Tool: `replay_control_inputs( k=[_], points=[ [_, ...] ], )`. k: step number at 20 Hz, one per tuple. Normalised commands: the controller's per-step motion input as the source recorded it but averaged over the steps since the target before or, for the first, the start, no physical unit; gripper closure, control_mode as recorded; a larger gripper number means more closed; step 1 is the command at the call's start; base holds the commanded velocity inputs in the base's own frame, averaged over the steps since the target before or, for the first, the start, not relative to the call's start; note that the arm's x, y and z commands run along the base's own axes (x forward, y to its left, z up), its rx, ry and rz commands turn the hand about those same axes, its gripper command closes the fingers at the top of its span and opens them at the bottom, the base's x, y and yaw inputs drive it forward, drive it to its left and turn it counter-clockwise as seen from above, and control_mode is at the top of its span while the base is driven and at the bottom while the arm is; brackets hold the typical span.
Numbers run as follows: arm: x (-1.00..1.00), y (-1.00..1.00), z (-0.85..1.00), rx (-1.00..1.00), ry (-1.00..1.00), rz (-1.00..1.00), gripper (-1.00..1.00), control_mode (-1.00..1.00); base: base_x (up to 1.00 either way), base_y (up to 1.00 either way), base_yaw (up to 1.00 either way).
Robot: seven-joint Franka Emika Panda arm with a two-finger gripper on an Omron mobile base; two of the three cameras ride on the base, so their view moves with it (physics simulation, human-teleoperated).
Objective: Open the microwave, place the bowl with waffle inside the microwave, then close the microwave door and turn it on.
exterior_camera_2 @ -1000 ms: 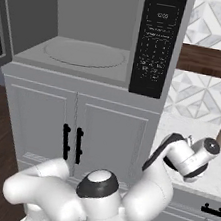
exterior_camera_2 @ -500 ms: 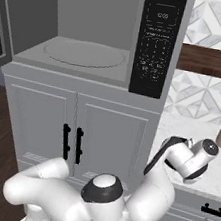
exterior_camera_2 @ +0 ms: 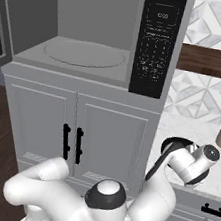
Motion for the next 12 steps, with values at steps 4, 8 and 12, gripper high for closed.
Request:
replay_control_inputs(
  k=[4, 8, 12],
  points=[
    [0.04, 0.0, -0.03, 0.0, 0.0, 0.0, -1.0, -1.0, 0.0, 0.0, 0.0],
    [0.03, 0.0, -0.03, 0.0, 0.0, 0.0, -1.0, -1.0, 0.0, 0.0, 0.0],
    [0.0, 0.0, 0.0, 0.0, 0.0, 0.0, 1.0, -1.0, 0.0, 0.0, 0.0]
  ],
)
